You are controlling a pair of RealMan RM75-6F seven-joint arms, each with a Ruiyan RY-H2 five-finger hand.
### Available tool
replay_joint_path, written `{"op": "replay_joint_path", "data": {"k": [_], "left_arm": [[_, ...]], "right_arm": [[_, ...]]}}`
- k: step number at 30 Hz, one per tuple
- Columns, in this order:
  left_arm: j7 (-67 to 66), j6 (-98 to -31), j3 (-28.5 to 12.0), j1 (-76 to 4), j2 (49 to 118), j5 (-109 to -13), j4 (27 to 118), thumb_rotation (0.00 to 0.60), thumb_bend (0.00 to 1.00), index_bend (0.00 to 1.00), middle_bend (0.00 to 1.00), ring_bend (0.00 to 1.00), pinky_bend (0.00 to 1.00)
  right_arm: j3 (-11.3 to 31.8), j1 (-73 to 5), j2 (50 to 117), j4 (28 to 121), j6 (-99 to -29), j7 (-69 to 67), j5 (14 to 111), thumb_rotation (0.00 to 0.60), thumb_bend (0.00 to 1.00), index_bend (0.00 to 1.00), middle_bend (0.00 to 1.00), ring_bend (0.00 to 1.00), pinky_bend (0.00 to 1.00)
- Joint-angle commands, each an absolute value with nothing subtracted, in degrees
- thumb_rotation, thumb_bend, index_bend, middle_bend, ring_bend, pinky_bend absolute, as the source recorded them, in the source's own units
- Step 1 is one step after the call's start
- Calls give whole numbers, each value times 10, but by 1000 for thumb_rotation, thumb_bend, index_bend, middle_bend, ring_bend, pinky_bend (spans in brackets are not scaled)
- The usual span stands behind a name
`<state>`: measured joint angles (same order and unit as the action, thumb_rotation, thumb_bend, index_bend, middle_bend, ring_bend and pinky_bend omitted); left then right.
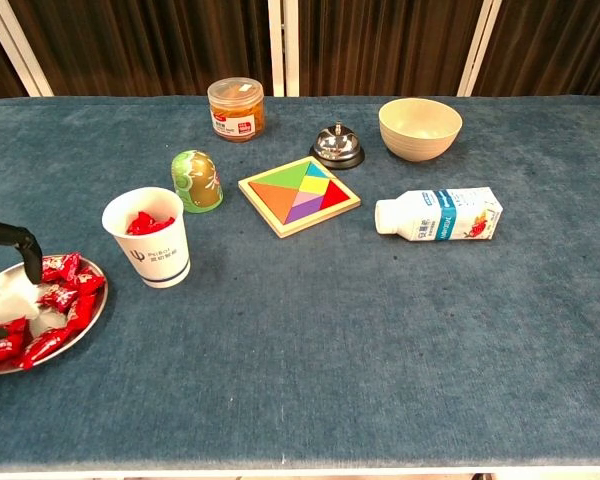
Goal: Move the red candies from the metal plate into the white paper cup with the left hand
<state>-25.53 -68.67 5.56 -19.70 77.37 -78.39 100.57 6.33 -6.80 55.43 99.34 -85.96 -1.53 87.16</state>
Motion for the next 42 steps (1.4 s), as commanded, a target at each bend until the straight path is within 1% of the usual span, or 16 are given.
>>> {"op": "replay_joint_path", "data": {"k": [1,10,19,27,32,34,38,42], "left_arm": [[-268,-681,58,-193,781,-775,1002,600,139,425,939,946,944],[-283,-681,59,-182,787,-758,1001,600,136,425,939,946,944],[-308,-677,50,-180,790,-732,992,600,139,425,939,946,944],[-318,-665,43,-186,789,-716,985,600,181,444,939,947,944],[-322,-664,42,-187,793,-716,970,600,188,454,939,946,944],[-315,-659,42,-188,794,-715,965,600,205,467,939,946,944],[-297,-650,40,-190,796,-718,955,600,276,507,939,946,944],[-280,-645,40,-192,798,-725,947,600,312,543,939,946,944]], "right_arm": [[63,-67,554,994,-861,-15,872,600,236,0,32,0,76],[63,-67,553,995,-860,-14,872,600,237,0,32,0,77],[64,-70,554,995,-857,-12,871,600,236,0,32,0,77],[63,-69,553,996,-858,-12,869,600,236,0,32,0,79],[63,-69,553,996,-857,-12,868,600,236,0,32,0,80],[63,-69,553,996,-857,-12,868,600,236,0,32,0,80],[63,-70,554,995,-855,-12,868,600,237,0,32,0,80],[63,-70,554,994,-854,-13,867,600,236,0,32,0,80]]}}
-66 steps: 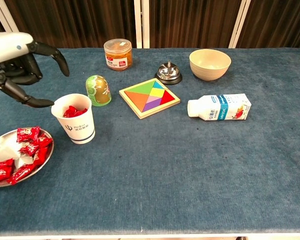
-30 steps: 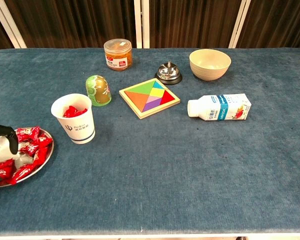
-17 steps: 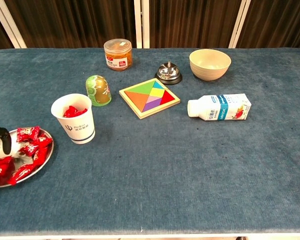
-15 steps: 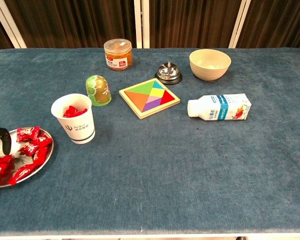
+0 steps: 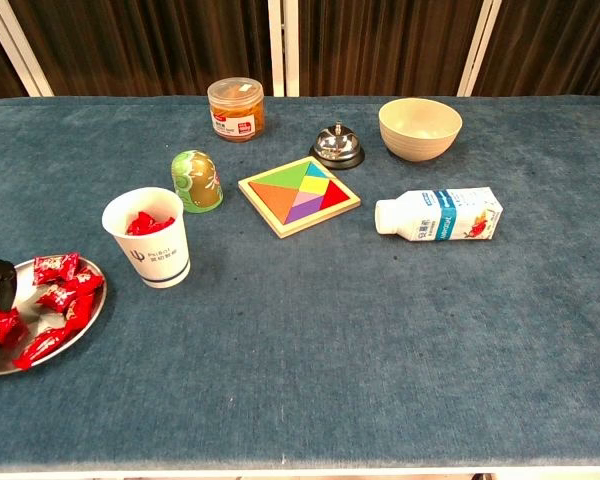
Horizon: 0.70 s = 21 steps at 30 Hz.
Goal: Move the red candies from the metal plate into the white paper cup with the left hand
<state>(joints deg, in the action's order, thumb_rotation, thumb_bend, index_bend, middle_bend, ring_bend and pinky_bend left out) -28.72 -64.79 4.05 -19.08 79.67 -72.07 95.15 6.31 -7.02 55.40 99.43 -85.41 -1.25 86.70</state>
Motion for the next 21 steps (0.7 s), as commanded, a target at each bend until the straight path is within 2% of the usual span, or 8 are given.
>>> {"op": "replay_joint_path", "data": {"k": [1,8,14,21], "left_arm": [[-277,-644,41,-192,798,-727,947,600,321,554,939,946,944],[-246,-643,40,-194,790,-747,953,600,363,581,939,946,944],[-208,-659,33,-196,760,-781,990,600,352,581,939,946,944],[-192,-680,-6,-218,730,-816,1038,600,332,581,939,946,944]], "right_arm": [[63,-70,554,994,-855,-13,866,600,236,0,32,0,80],[64,-70,554,994,-856,-14,866,600,236,0,32,0,80],[64,-68,553,995,-859,-13,868,600,236,0,32,0,82],[64,-66,551,996,-863,-16,870,600,237,0,32,0,85]]}}
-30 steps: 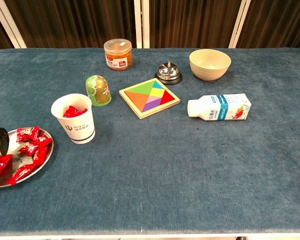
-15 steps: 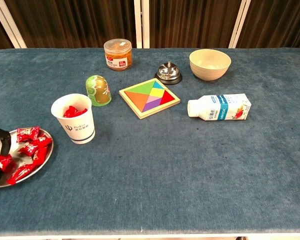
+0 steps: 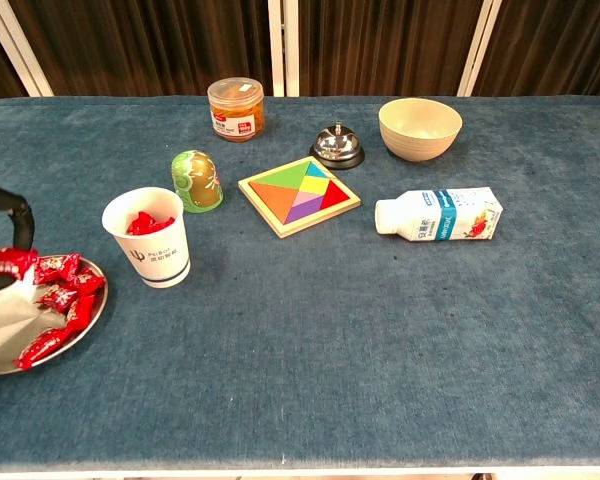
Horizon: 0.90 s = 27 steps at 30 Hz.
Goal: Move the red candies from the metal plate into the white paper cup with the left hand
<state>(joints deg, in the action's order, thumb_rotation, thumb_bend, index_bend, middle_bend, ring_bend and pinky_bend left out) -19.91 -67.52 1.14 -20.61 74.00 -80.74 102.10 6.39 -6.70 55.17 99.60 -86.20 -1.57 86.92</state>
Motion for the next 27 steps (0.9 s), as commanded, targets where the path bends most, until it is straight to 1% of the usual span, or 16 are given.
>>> {"op": "replay_joint_path", "data": {"k": [1,4,9,14,22,27], "left_arm": [[-190,-679,-13,-224,729,-817,1043,600,330,581,939,946,944],[-181,-659,-35,-248,728,-814,1054,600,327,580,939,946,944],[-187,-614,-68,-292,743,-783,1051,600,320,580,939,946,944],[-187,-580,-88,-323,763,-743,1039,600,299,580,939,947,944],[-218,-567,-86,-345,784,-706,1026,600,270,577,939,946,944],[-238,-572,-78,-348,788,-688,1023,600,216,559,939,946,944]], "right_arm": [[64,-66,551,995,-864,-17,870,600,237,0,32,0,85],[63,-64,551,994,-865,-20,869,600,236,0,32,0,85],[63,-62,551,989,-866,-26,866,600,236,0,32,0,85],[62,-60,552,983,-865,-32,863,600,236,0,32,0,85],[63,-60,554,979,-862,-33,860,600,236,0,32,0,86],[63,-62,555,978,-859,-32,860,600,236,0,32,0,86]]}}
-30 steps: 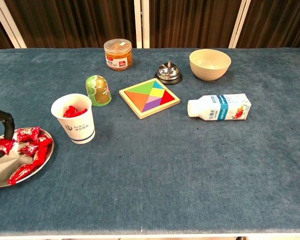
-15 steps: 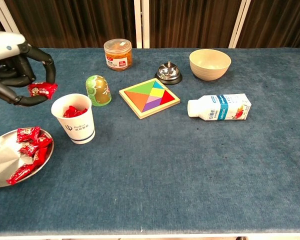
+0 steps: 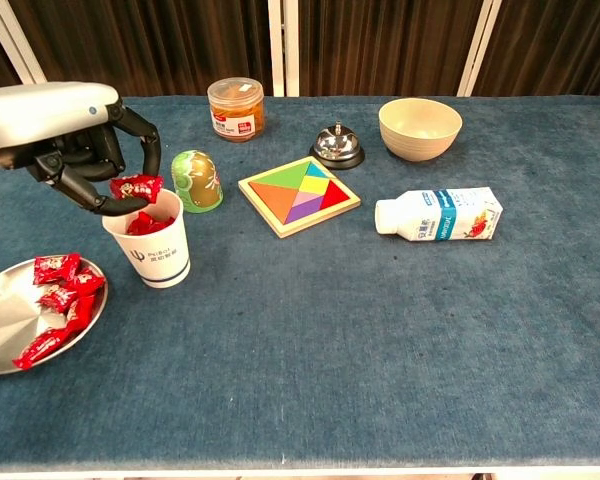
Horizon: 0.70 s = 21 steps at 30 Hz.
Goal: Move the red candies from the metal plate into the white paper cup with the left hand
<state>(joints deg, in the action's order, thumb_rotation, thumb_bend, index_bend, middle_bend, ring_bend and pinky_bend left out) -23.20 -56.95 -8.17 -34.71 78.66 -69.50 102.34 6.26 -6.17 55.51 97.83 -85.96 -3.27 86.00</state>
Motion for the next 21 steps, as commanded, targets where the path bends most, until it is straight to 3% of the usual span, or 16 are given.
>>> {"op": "replay_joint_path", "data": {"k": [1,14,21], "left_arm": [[-240,-573,-77,-348,788,-685,1024,600,205,555,939,947,944],[-239,-604,-67,-343,782,-690,1034,600,105,394,939,946,944],[-207,-662,-55,-310,756,-730,1055,600,100,379,939,945,944]], "right_arm": [[63,-62,556,978,-859,-32,860,600,236,0,32,0,86],[65,-65,557,980,-857,-31,862,600,236,0,32,0,88],[66,-64,551,984,-864,-29,865,600,236,0,32,0,88]]}}
